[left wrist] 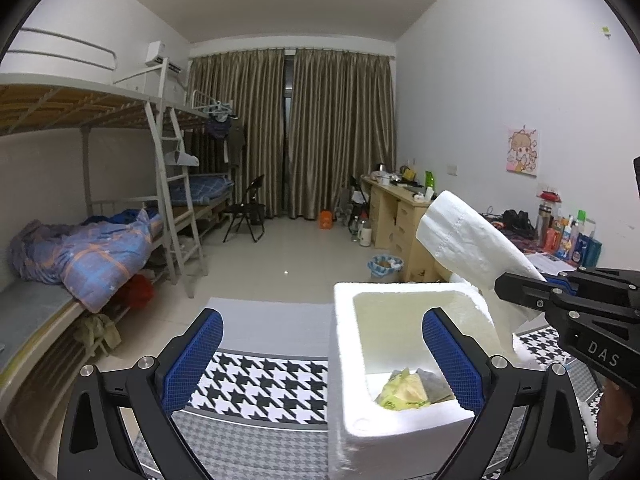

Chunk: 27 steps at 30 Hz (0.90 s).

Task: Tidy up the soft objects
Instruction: 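Lower the paper towel into the box and open the right tool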

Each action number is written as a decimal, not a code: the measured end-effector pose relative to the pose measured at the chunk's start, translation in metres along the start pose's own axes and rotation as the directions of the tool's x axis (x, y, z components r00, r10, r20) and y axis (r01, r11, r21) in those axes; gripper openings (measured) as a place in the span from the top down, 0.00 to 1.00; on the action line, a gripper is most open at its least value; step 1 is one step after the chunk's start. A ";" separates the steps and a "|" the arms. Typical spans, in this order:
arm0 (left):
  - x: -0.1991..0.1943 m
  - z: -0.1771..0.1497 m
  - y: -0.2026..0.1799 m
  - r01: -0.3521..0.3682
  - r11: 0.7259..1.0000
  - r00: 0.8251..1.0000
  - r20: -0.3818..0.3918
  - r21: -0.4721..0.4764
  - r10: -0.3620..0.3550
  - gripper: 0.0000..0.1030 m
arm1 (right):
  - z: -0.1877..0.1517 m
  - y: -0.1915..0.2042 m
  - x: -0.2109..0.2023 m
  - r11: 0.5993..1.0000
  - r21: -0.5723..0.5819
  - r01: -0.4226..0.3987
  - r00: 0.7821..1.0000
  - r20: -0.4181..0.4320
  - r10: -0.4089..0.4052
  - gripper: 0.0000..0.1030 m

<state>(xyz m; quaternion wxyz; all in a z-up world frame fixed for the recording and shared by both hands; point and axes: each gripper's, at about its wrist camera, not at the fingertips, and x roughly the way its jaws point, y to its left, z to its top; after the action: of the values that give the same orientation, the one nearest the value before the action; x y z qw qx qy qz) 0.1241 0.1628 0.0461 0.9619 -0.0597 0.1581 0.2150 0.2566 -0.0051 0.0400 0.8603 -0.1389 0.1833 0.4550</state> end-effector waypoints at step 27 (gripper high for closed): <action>-0.009 -0.003 0.026 -0.046 0.998 0.999 0.014 -0.049 0.047 0.02 | 0.003 0.007 0.027 0.999 0.006 -0.031 0.997 -0.070 0.032 0.53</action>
<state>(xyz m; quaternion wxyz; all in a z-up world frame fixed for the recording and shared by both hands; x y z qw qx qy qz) 0.1044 0.1825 0.0447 0.9560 -0.0778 0.1470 0.2416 0.2651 0.0197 0.0300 0.8463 -0.1500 0.2168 0.4629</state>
